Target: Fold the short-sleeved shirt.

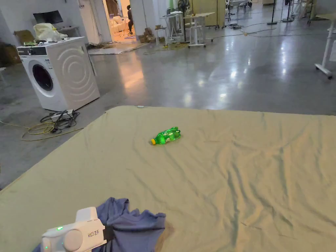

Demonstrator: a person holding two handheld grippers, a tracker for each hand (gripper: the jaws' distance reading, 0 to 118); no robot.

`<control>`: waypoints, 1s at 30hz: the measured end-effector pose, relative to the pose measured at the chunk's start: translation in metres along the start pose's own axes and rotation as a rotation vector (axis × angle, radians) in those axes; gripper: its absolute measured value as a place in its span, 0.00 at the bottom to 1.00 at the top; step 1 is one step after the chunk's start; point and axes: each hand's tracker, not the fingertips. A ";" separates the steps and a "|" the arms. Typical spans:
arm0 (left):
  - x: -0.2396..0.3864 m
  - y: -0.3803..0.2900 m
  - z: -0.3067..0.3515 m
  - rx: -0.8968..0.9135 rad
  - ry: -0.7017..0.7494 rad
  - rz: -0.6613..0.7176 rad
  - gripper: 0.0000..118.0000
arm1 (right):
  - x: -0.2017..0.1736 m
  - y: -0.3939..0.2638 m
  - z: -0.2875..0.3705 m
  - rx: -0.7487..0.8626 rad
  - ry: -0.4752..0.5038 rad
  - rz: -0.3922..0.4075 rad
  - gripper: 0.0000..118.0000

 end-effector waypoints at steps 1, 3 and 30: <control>0.006 0.011 0.007 0.013 0.008 0.029 0.02 | 0.003 -0.002 0.001 -0.007 0.000 -0.031 0.00; 0.024 0.026 0.016 0.052 0.024 -0.068 0.02 | 0.010 -0.006 0.002 0.014 0.009 -0.107 0.00; 0.552 -0.283 0.089 -0.377 -0.951 -0.680 0.02 | 0.089 -0.082 0.114 -0.002 -0.336 -0.321 0.00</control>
